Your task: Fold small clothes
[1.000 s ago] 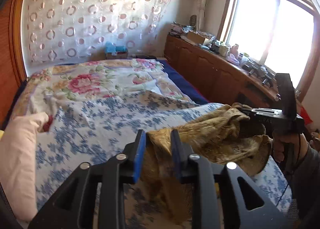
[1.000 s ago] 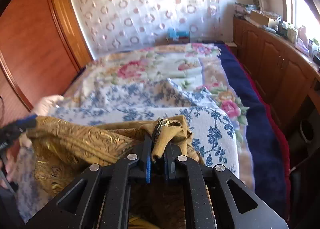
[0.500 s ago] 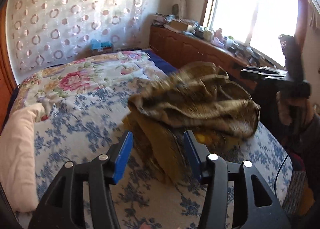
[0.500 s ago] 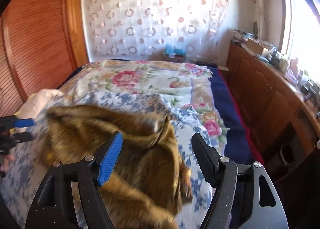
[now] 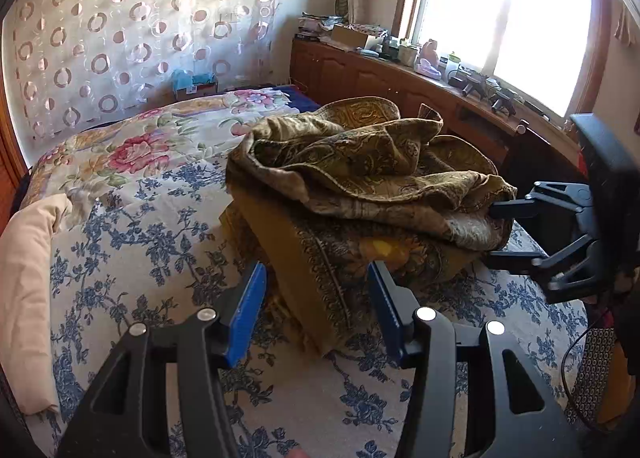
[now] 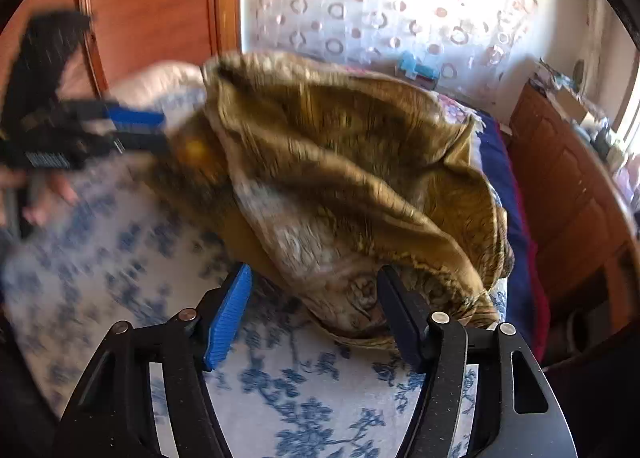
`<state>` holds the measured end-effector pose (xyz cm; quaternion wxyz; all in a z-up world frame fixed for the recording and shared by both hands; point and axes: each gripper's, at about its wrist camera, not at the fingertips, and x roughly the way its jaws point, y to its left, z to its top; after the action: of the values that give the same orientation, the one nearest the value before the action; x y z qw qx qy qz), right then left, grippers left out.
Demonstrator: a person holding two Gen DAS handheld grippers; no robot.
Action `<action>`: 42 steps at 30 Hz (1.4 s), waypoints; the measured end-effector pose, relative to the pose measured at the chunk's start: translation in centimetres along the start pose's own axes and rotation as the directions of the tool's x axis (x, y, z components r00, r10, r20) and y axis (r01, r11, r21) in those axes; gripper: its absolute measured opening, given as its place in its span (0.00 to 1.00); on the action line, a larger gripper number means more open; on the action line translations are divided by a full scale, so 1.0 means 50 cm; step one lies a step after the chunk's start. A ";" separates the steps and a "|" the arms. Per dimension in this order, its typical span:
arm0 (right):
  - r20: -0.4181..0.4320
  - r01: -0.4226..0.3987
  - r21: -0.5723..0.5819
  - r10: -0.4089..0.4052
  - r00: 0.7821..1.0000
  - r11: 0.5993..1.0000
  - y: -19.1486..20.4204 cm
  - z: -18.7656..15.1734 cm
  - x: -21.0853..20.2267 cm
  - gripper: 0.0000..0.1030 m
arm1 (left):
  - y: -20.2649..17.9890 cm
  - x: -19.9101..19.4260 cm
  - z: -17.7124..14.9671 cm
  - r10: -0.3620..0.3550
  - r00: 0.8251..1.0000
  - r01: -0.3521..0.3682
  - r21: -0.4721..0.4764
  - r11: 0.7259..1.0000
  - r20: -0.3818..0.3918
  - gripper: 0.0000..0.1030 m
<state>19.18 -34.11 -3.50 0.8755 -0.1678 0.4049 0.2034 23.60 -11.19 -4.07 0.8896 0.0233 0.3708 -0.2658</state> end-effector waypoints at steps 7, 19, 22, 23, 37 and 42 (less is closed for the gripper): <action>-0.007 0.044 -0.057 -0.045 0.999 0.997 -0.033 0.011 0.009 0.02 | 0.015 0.004 0.008 0.007 1.000 -0.007 -0.008 1.000 0.000 0.50; 0.173 0.168 0.144 -0.192 0.966 0.975 -0.235 0.189 0.018 0.00 | 0.032 0.078 0.085 0.038 0.999 -0.038 0.002 0.999 -0.006 0.50; 0.173 0.150 0.170 -0.179 0.969 0.974 -0.246 0.186 0.025 0.00 | 0.028 0.107 0.106 0.043 0.999 -0.043 0.030 0.999 -0.019 0.50; 0.173 0.136 0.159 -0.163 0.971 0.978 -0.237 0.180 0.021 0.00 | 0.027 0.114 0.111 0.044 0.999 -0.043 0.037 0.998 -0.021 0.50; 0.086 -0.117 -0.016 0.118 0.989 0.993 -0.019 0.078 0.022 0.45 | 0.069 0.142 0.157 0.116 0.993 -0.116 -0.001 0.993 -0.002 0.50; 0.039 -0.029 -0.083 0.032 0.999 0.996 -0.014 0.063 0.054 0.41 | 0.077 0.124 0.153 0.113 0.994 -0.113 -0.007 0.994 0.007 0.50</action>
<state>23.14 -32.68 -3.59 0.8726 -0.1935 0.3810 0.2364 34.02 -12.55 -3.30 0.9046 0.0403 0.3665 -0.2139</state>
